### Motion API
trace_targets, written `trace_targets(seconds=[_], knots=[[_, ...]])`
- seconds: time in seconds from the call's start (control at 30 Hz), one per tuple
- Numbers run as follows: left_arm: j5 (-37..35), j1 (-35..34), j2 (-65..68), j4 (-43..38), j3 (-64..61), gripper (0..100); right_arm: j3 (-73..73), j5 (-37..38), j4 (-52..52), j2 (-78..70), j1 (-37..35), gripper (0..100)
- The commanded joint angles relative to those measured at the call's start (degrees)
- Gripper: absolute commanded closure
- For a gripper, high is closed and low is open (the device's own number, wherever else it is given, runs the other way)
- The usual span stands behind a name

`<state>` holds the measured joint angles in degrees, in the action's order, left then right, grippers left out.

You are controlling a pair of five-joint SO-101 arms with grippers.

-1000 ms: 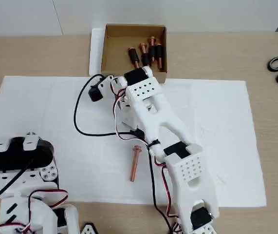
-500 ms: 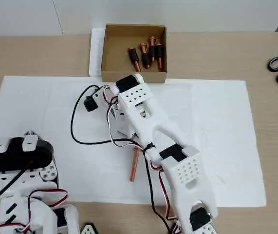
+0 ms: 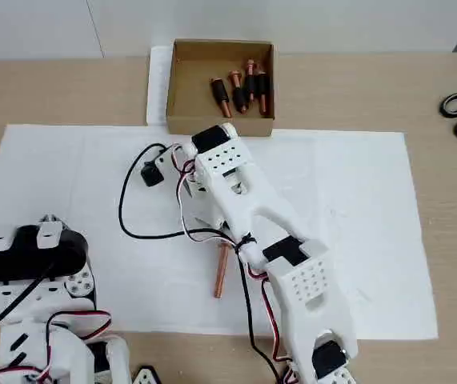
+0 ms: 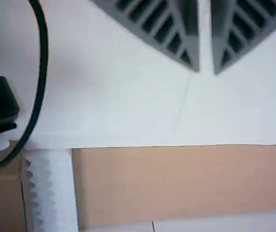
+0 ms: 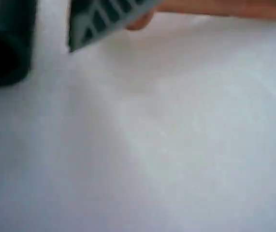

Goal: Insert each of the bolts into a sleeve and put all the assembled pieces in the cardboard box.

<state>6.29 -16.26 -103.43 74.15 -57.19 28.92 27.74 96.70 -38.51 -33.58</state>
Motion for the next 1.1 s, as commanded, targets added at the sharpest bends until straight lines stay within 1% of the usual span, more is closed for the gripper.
trace_targets(seconds=[0.0, 0.07, 0.13, 0.2, 0.27, 0.37, 0.43, 0.5, 0.6, 0.7, 0.77, 0.87, 0.93, 1.0, 1.07], knots=[[-0.09, 0.26, 0.18, -0.44, 0.57, 99, -0.18, -0.44, 0.31, 3.65, 1.10, 99.8], [-0.18, 0.35, 0.44, 0.79, 0.48, 99, 0.00, -0.53, 0.31, 4.18, 2.51, 97.1], [-0.18, 0.35, 3.25, 0.88, 0.57, 99, 1.41, -0.53, 0.40, 4.53, 3.82, 99.3], [-0.18, 0.35, 9.14, -0.18, 1.54, 99, 3.08, -0.79, 0.57, 6.73, 5.32, 99.4], [-0.18, 1.14, 17.76, -1.41, 4.26, 99, 3.78, -2.29, 0.57, 11.30, 6.64, 99.5], [-0.18, 5.71, 33.32, 0.00, 12.70, 99, 3.78, -2.73, 0.66, 20.35, 7.87, 99.5], [-0.44, 10.99, 43.60, 2.64, 20.35, 99, 3.69, -2.64, 0.66, 26.77, 8.22, 99.5], [-3.69, 16.44, 53.45, 5.36, 28.26, 99, 2.29, -2.55, 0.66, 33.10, 8.22, 99.5], [-12.75, 22.59, 66.11, 6.77, 38.02, 99, -4.31, -2.55, 0.48, 42.15, 7.96, 99.5], [-21.01, 27.52, 76.48, 6.59, 43.65, 99, -14.68, -2.64, 0.40, 50.33, 8.13, 99.5], [-24.26, 31.21, 81.76, 5.89, 44.53, 99, -20.75, -2.81, 0.40, 56.40, 8.13, 99.5], [-25.14, 34.99, 85.63, 6.33, 44.53, 99, -27.87, -3.34, 0.13, 68.00, 8.13, 99.3], [-25.93, 37.19, 86.07, 6.15, 44.44, 99, -33.05, -5.80, -2.59, 76.09, 8.40, 99.3], [-29.80, 38.86, 85.54, 5.98, 44.70, 99, -39.47, -8.26, -5.93, 84.00, 9.54, 99.4], [-34.55, 40.18, 85.54, 6.07, 44.62, 98, -46.95, -8.62, -8.92, 91.74, 10.51, 99.4]])
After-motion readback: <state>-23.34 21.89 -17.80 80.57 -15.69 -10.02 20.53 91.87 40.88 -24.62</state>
